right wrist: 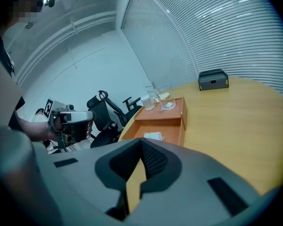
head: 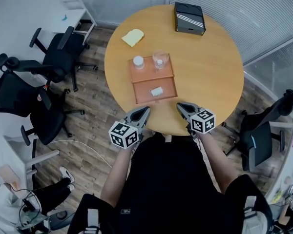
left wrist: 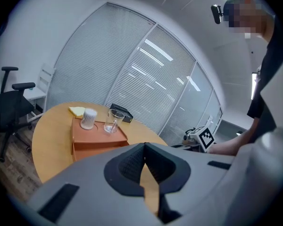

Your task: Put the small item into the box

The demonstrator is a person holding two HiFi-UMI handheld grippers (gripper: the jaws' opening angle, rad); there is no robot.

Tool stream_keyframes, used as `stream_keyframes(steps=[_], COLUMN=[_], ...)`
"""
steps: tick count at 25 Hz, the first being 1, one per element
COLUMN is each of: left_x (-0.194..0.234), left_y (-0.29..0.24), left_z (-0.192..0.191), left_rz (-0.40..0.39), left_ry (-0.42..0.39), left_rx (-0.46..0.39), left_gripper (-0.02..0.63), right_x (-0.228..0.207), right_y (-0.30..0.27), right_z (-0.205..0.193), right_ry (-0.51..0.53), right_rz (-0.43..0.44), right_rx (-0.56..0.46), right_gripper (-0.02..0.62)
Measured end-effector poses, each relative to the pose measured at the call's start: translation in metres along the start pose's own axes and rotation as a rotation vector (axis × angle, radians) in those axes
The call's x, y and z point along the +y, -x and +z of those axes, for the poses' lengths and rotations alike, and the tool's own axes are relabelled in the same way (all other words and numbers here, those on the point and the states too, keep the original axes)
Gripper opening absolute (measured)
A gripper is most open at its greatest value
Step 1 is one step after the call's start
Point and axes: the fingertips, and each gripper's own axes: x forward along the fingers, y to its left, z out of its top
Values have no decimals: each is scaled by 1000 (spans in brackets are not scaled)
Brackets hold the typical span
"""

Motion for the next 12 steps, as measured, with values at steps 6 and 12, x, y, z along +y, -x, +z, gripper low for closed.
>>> stream_keyframes(steps=[6,12], left_x=[5,8], left_y=[5,6], left_z=[-1,2], left_rz=[13,15], left_ry=[7,10], left_rx=[-1,-7], left_gripper=[6,6], right_x=[5,10], right_y=[0,-1], right_z=[2,6], right_ry=[5,3], right_rz=[-1,5], right_rx=[-9,-21], right_gripper=[5,5])
